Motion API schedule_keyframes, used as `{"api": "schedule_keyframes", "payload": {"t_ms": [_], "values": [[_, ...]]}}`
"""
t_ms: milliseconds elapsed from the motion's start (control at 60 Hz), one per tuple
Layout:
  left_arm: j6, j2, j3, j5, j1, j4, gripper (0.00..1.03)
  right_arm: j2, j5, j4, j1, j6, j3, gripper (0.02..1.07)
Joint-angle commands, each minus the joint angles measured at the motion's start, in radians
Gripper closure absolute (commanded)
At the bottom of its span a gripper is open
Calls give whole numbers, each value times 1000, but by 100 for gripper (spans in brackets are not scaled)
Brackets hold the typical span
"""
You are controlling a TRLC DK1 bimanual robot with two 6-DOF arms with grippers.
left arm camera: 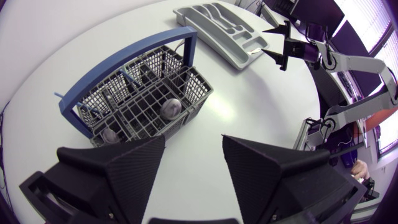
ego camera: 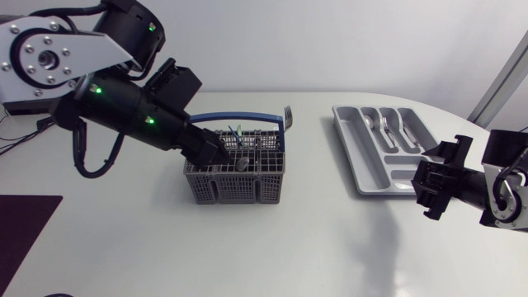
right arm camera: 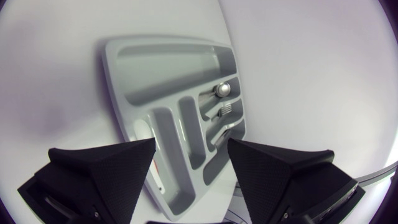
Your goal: Unload the cutlery basket into the drawer organizer.
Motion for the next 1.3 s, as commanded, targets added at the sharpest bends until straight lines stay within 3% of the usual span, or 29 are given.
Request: {"api": "schedule_keyframes", "payload": {"t_ms": [0,267,533,733,883,1067,1283], "values": [[15,-47,-45,-7,24,-11,39,-84,37,-114,85,135,18,17],[38,-125,-126,-33,68,-14,39,-208,83,-570,381,562,202,17],[75,-180,-198,-33,108,0,39,-136,84,-855,659,934,445,17],[98,-234,-284,-33,119,82,39,3,20,-985,789,1146,626,17],[118,-243,-332,-31,156,136,39,106,-110,-1050,801,1263,744,17],[155,-265,-398,4,189,213,39,215,-259,-1060,797,1379,825,17],[167,-297,-462,35,192,313,39,313,-324,-1053,806,1453,871,17]]}}
